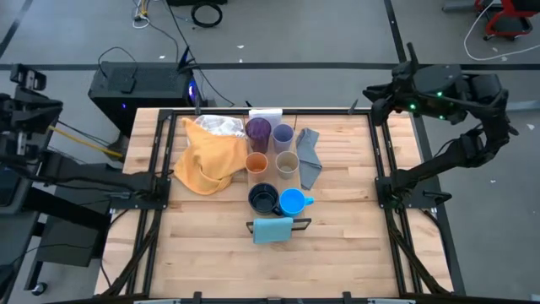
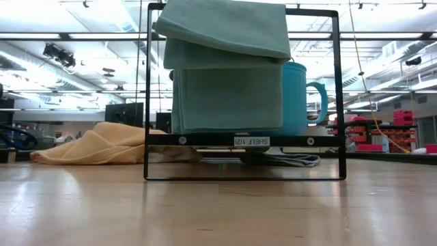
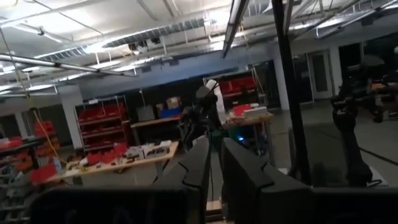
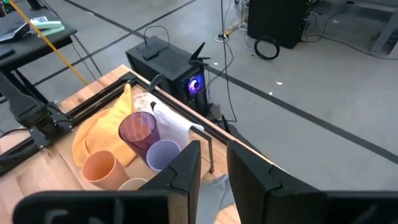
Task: Stack small to large cups/mugs on shelf
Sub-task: Return to Home Position
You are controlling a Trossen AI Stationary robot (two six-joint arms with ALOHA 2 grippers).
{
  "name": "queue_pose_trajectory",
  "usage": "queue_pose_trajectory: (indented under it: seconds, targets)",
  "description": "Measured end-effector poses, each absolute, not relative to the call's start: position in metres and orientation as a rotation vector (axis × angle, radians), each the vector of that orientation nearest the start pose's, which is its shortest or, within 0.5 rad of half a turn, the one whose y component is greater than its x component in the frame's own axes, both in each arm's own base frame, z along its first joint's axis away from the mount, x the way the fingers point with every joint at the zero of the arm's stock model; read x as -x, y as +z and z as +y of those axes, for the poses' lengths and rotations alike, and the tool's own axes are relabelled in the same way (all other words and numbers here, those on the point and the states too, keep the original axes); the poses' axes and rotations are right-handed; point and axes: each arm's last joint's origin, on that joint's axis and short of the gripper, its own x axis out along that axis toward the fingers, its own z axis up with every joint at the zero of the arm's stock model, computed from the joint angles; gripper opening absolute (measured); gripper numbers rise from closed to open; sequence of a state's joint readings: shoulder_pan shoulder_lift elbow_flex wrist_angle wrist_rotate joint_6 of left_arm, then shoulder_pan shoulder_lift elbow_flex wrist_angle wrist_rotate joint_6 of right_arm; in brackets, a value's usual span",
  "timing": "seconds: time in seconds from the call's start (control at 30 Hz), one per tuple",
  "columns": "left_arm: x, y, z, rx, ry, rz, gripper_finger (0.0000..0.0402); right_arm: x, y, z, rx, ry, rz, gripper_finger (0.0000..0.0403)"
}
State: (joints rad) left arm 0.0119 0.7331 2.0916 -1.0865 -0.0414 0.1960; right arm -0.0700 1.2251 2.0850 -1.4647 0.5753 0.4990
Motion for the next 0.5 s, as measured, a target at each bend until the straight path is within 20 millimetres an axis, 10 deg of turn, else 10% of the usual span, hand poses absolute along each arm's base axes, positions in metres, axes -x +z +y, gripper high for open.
queue_pose_trajectory:
  seconds: [0.23,0.5]
  targets:
    - [0.096,0.528,-0.003,-0.222,0.042,-0.414,0.0052,-0.119,0.525,-0.024,-0.334,-0.767,0.412,0.0084]
    - [0.032,0.461,-0.002,-0.178,0.010,-0.408,0.0050,-0.120,0.528,-0.028,-0.352,-0.785,0.367,0.0084]
